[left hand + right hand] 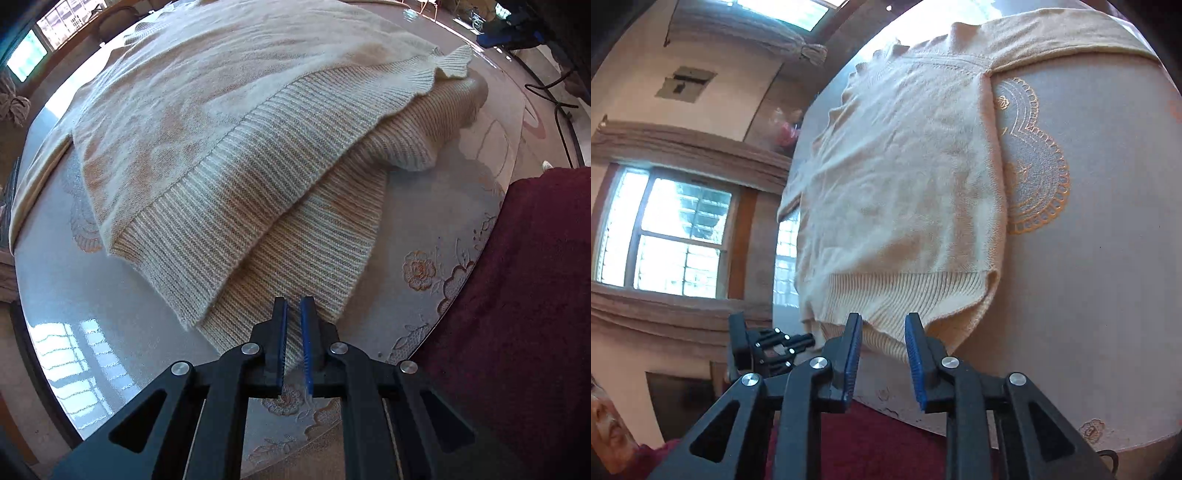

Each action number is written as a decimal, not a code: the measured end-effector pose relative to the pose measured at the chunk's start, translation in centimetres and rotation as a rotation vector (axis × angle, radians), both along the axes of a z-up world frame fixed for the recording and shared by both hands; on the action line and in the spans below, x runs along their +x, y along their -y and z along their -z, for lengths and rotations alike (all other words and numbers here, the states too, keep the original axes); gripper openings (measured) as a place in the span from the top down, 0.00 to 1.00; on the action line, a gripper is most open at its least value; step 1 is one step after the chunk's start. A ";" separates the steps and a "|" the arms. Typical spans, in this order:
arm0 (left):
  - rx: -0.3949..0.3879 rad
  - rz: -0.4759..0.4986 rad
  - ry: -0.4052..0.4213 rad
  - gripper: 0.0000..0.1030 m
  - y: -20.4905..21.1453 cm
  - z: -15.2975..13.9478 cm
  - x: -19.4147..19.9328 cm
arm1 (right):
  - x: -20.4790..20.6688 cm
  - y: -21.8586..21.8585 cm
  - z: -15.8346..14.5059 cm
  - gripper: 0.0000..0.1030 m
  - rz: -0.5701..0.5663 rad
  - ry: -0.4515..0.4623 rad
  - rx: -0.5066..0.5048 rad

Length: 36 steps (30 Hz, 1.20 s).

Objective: Fold clothes

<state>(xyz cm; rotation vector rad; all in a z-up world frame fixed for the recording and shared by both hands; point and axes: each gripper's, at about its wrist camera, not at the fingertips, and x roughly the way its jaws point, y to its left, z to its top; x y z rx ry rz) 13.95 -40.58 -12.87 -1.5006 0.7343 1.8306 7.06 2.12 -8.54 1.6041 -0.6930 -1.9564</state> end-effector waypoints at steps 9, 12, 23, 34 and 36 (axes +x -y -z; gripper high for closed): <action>0.056 0.011 0.070 0.93 1.3 -0.3 1.4 | -0.2 6.5 2.1 0.76 -0.225 -0.059 0.428; 0.066 0.001 0.074 0.92 1.8 -0.3 1.8 | -0.3 6.1 4.2 0.76 -0.257 0.028 0.473; 0.374 -0.120 -0.021 0.88 5.3 -7.5 -0.2 | -2.0 4.6 0.4 0.77 -0.230 -0.037 0.503; 0.238 -0.302 -0.031 0.85 -0.5 1.2 -7.7 | -6.4 5.4 4.4 0.76 -0.285 -0.080 0.762; 0.244 -0.291 -0.027 0.82 -0.3 1.3 -6.2 | -5.9 4.6 4.8 0.76 -0.276 -0.075 0.758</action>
